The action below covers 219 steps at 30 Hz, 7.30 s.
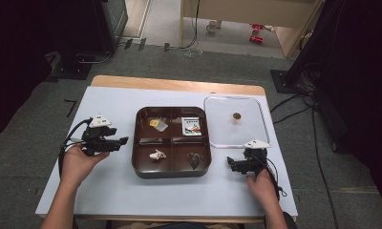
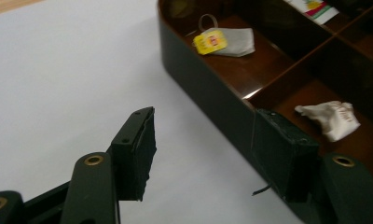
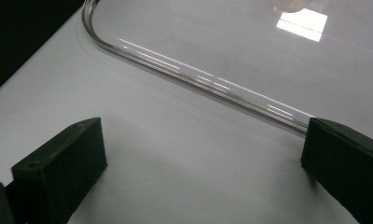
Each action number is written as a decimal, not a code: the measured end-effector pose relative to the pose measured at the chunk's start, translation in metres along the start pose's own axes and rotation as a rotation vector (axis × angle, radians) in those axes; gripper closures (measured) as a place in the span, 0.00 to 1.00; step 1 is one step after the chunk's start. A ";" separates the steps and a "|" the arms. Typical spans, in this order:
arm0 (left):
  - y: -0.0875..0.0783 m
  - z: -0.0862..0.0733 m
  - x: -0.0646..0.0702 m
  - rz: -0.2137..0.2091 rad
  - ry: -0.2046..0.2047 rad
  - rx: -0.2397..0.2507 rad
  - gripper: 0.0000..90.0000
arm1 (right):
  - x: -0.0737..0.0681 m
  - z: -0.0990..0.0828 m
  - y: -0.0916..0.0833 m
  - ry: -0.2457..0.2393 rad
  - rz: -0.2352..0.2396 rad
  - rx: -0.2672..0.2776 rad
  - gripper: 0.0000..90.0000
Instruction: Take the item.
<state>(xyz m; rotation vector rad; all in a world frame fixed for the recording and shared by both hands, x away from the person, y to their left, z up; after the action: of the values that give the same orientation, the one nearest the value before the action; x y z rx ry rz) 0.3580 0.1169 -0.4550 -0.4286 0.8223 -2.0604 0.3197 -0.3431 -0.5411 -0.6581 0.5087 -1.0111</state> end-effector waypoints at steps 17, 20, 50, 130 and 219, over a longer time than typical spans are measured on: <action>0.003 0.015 0.024 -0.053 0.049 0.028 0.45 | 0.000 0.000 0.000 0.000 -0.001 0.001 0.00; 0.005 0.018 0.032 -0.072 0.064 0.028 0.46 | 0.000 0.000 0.000 0.000 -0.002 0.001 0.00; 0.042 0.014 0.077 -0.203 0.164 -0.050 0.48 | 0.000 0.000 0.000 -0.001 -0.002 0.001 0.00; 0.046 0.010 0.083 -0.187 0.328 -0.174 0.94 | 0.000 0.000 0.000 -0.001 -0.002 0.001 0.00; 0.000 -0.015 -0.026 -0.116 -0.028 -0.029 0.93 | 0.000 0.000 0.000 0.002 0.001 0.001 0.00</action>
<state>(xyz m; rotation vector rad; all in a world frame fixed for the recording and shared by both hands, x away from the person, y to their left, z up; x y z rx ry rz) 0.3647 0.1441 -0.4660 -0.5314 0.8281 -2.1462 0.3198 -0.3430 -0.5411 -0.6563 0.5106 -1.0113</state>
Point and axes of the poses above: each handheld gripper's, and its own axes: y roughly forward along the jaws, z roughly out of its top, x roughly to its right, the point moved 5 cm from there along y, roughly forward along the jaws, and after that the axes turned 5 degrees about z, right-handed, at the moved point
